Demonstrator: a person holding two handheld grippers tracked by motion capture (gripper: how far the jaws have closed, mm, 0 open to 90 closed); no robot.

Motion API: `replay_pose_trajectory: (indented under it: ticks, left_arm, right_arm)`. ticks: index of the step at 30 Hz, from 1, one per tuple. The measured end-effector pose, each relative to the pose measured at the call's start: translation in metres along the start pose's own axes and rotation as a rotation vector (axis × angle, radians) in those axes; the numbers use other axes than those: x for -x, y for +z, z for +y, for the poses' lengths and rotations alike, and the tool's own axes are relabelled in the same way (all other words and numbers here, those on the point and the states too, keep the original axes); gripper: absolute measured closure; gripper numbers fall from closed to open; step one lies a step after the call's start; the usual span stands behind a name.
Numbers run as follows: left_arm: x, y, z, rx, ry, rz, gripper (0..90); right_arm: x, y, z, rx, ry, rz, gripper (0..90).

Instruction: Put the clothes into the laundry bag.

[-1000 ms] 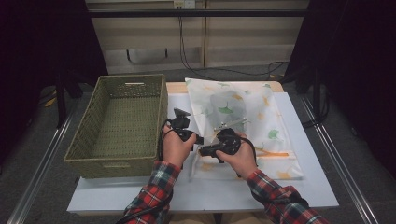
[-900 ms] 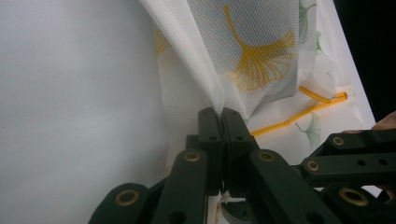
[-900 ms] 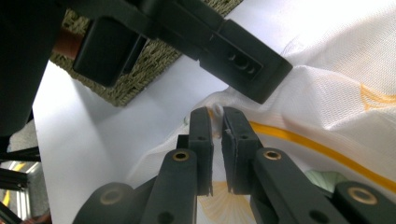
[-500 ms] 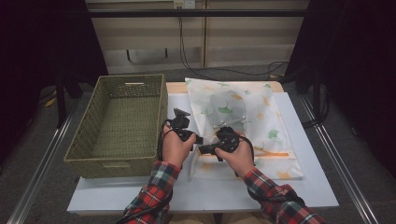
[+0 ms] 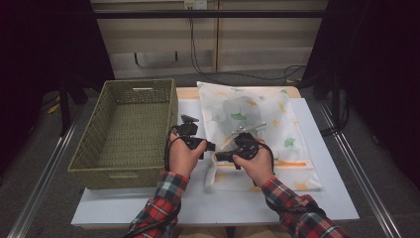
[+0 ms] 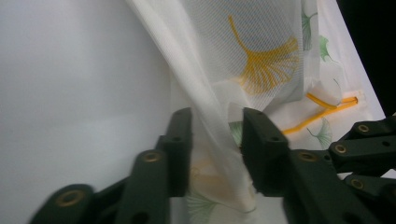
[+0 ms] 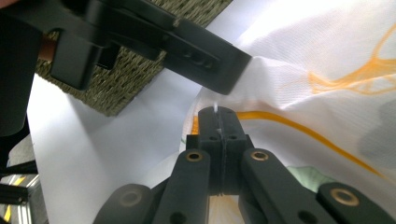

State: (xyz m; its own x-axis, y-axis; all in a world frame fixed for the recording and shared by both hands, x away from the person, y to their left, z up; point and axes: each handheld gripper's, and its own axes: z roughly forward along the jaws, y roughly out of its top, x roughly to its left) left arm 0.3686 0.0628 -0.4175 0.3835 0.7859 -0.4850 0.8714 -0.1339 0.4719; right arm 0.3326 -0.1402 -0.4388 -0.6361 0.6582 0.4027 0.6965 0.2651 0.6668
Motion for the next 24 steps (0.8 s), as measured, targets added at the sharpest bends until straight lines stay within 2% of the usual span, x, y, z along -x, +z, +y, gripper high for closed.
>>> replay_pose_trajectory:
  ticks: [2, 4, 5, 8, 10, 11, 15, 16, 20, 21, 24]
  left_arm:
    - [0.0, -0.003, 0.0, 0.001, -0.005, -0.01, 56.5]
    - [0.0, -0.004, -0.001, 0.009, -0.002, -0.003, 53.9]
    - [-0.001, -0.006, -0.001, 0.002, 0.004, -0.015, 52.9]
    - [0.0, -0.009, -0.002, 0.005, 0.025, -0.011, 49.5]
    - [0.0, -0.011, -0.003, 0.011, 0.02, -0.013, 47.3]
    - [0.0, -0.011, -0.004, 0.024, 0.004, -0.018, 46.3]
    - [0.0, -0.015, -0.005, 0.009, 0.038, -0.02, 40.0]
    - [0.002, -0.015, -0.006, 0.014, 0.032, -0.03, 38.3]
    - [0.004, -0.017, -0.008, 0.006, 0.053, -0.035, 30.8]
    - [0.005, -0.017, -0.009, 0.013, 0.045, -0.039, 28.3]
    - [0.004, -0.018, -0.011, -0.014, 0.068, -0.048, 26.7]
  right_arm:
    - [0.003, -0.001, 0.0, 0.009, 0.007, -0.001, 90.0]
    - [0.004, -0.003, 0.001, 0.01, 0.012, -0.007, 90.0]
    - [0.005, -0.004, 0.001, 0.016, 0.017, -0.006, 90.0]
    - [0.008, -0.006, 0.003, 0.023, 0.021, 0.002, 90.0]
    - [0.009, -0.006, 0.004, 0.026, 0.028, 0.002, 90.0]
    - [0.01, -0.007, 0.004, 0.029, 0.029, 0.003, 90.0]
    - [0.012, -0.008, 0.005, 0.033, 0.039, 0.012, 90.0]
    - [0.012, -0.008, 0.005, 0.035, 0.04, 0.013, 90.0]
    - [0.013, -0.008, 0.007, 0.039, 0.051, 0.014, 90.0]
    - [0.013, -0.008, 0.007, 0.041, 0.054, 0.018, 90.0]
    - [0.012, -0.007, 0.008, 0.04, 0.051, 0.018, 90.0]
